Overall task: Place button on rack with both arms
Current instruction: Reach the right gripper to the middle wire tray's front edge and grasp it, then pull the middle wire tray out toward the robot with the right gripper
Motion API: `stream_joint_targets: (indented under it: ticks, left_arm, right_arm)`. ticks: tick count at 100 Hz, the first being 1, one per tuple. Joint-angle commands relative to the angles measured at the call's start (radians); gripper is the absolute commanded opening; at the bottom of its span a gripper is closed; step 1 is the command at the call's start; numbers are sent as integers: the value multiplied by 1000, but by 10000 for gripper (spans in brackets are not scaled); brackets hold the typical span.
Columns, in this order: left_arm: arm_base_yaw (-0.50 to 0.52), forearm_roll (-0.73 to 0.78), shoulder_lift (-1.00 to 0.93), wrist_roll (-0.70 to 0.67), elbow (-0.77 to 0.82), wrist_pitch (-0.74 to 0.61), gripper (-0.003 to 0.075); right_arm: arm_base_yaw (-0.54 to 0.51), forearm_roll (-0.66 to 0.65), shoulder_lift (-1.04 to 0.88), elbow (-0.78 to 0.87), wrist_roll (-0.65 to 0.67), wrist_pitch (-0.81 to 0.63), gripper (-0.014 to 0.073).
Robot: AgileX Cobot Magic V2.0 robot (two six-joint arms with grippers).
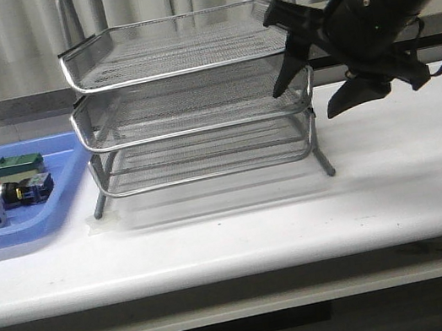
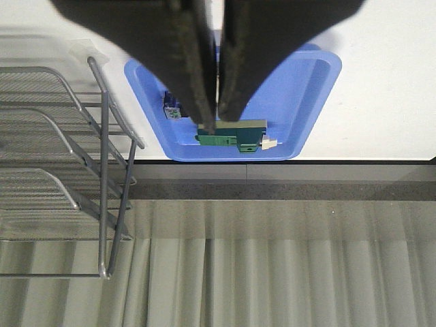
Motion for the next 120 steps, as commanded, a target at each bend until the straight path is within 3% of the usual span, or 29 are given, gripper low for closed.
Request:
stream_joint_targets:
  ticks: [1, 30, 86, 120]
  left_arm:
    - [3, -6, -34, -7, 47, -88, 4]
    - [3, -6, -34, -7, 47, -88, 4]
    - [3, -6, -34, -7, 47, -88, 4]
    - [3, -6, -34, -7, 47, -88, 4]
  right_arm:
    - [2, 51, -29, -49, -43, -1, 505]
    - [2, 271, 8, -64, -221, 29, 481]
    - [2, 299, 20, -64, -241, 52, 31]
    - [2, 270, 19, -49, -241, 91, 14]
